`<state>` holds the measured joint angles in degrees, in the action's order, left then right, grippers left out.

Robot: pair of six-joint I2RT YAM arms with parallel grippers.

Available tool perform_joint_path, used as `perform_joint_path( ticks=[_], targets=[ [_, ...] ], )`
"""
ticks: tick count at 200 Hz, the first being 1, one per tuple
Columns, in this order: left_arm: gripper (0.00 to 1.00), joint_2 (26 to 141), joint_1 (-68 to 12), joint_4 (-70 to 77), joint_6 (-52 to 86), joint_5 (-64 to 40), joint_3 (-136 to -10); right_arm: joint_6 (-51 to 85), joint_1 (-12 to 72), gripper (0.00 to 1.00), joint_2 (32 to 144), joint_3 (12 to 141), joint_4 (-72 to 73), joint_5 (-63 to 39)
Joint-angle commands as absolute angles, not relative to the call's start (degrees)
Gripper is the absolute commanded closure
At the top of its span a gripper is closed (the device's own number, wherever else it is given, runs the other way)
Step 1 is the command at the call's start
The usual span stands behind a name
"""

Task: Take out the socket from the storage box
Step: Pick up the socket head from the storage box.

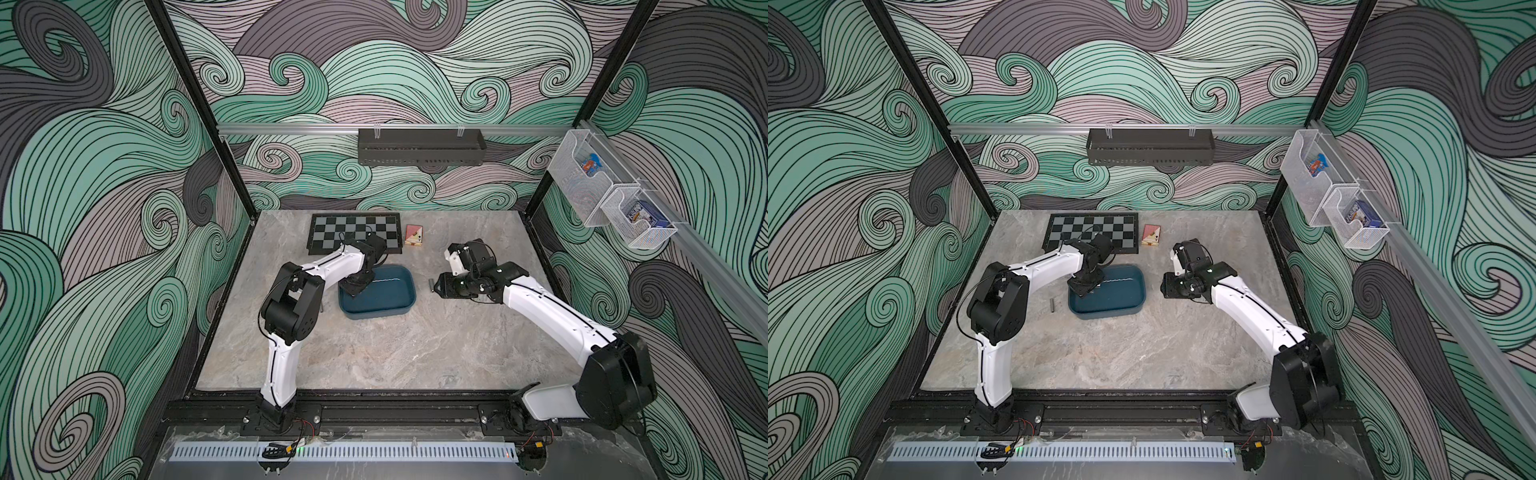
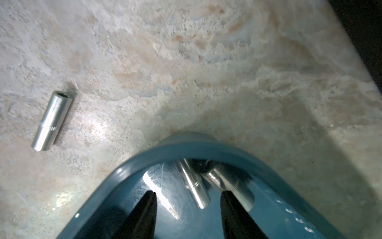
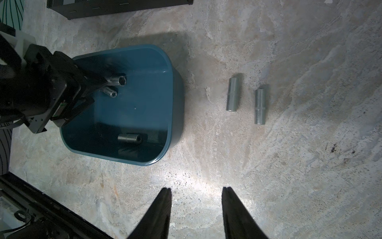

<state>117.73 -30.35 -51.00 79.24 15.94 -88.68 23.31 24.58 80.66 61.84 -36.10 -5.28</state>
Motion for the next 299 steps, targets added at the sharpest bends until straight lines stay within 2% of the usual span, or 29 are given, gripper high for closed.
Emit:
perform_joint_path(
  ticks=[1, 17, 62, 80, 115, 139, 153, 162, 264, 299],
  targets=[
    [0.49, 119.76, -29.69, -50.91, 80.42, 15.80, -88.48, 23.34, 24.78, 0.56, 80.22, 61.26, -35.68, -6.31],
    [0.55, 120.28, -29.56, -50.80, 80.42, 15.68, -88.60, 23.31, 24.79, 0.56, 80.24, 61.20, -35.67, -6.50],
    [0.56, 120.67, -29.49, -49.76, 81.29, 15.31, -86.19, 23.31, 24.79, 0.56, 80.72, 61.46, -35.62, -6.94],
    [0.64, 120.48, -29.46, -49.06, 81.32, 15.23, -85.06, 23.44, 24.78, 0.55, 80.69, 61.28, -35.61, -7.01],
    [0.66, 121.09, -29.18, -48.70, 81.22, 15.36, -84.65, 23.40, 24.78, 0.55, 80.60, 61.22, -35.64, -7.24],
    [0.80, 121.74, -28.99, -47.92, 80.13, 14.27, -84.46, 23.47, 24.73, 0.55, 80.25, 61.15, -35.62, -7.23],
    [0.95, 121.36, -29.00, -46.74, 78.36, 13.16, -84.15, 23.48, 24.78, 0.55, 80.33, 61.22, -35.65, -7.26],
    [0.99, 120.59, -29.09, -45.57, 76.77, 12.56, -83.73, 23.47, 24.79, 0.55, 80.48, 61.17, -35.60, -7.32],
    [1.00, 102.60, -30.49, -43.76, 63.90, 13.14, -78.09, 23.69, 24.78, 0.55, 81.55, 61.61, -35.51, -7.60],
    [1.00, 95.40, -30.50, -41.62, 57.57, 10.05, -76.37, 23.43, 24.70, 0.55, 81.64, 61.96, -35.51, -7.29]
  ],
)
